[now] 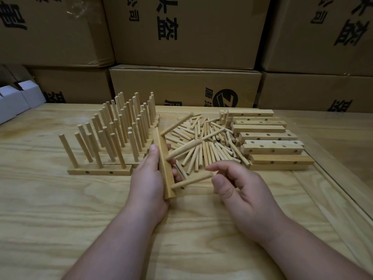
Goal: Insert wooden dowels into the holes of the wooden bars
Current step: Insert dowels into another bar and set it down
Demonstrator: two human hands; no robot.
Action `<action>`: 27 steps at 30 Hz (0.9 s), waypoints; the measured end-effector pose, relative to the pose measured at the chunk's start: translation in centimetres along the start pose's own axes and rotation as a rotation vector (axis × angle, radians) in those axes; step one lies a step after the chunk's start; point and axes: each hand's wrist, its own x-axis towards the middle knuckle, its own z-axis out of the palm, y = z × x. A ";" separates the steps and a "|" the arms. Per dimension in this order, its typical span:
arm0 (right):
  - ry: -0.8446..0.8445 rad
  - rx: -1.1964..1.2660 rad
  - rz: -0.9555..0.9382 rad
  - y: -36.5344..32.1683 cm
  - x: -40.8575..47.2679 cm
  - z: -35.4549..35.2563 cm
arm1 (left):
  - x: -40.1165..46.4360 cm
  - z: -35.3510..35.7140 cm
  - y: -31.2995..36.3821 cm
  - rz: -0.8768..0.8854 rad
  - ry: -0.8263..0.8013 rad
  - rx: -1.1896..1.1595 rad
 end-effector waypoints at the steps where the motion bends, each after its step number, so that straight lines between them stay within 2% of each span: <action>1: -0.002 0.005 0.020 0.0 0.0 -0.1 | 0.0 0.1 0.0 0.006 0.011 -0.010; 5: -0.064 -0.145 0.074 0.4 0.0 0.1 | -0.2 0.5 0.1 0.015 -0.031 -0.077; 8: -0.085 -0.187 0.073 0.3 0.1 0.5 | -0.4 0.6 0.1 0.031 -0.079 -0.027; 12: 0.004 -0.139 0.108 0.4 0.2 0.7 | -0.6 0.8 0.1 0.032 -0.146 -0.012; 16: 0.115 -0.075 0.225 0.8 0.4 0.5 | -0.7 0.9 -0.1 0.037 -0.204 0.073; 19: 0.139 -0.034 0.291 0.9 0.4 0.5 | -0.8 0.8 -0.2 0.036 -0.236 0.152; 27: 0.240 -0.164 0.273 -1.5 0.5 -0.9 | -0.7 0.8 -0.7 0.015 -0.289 0.348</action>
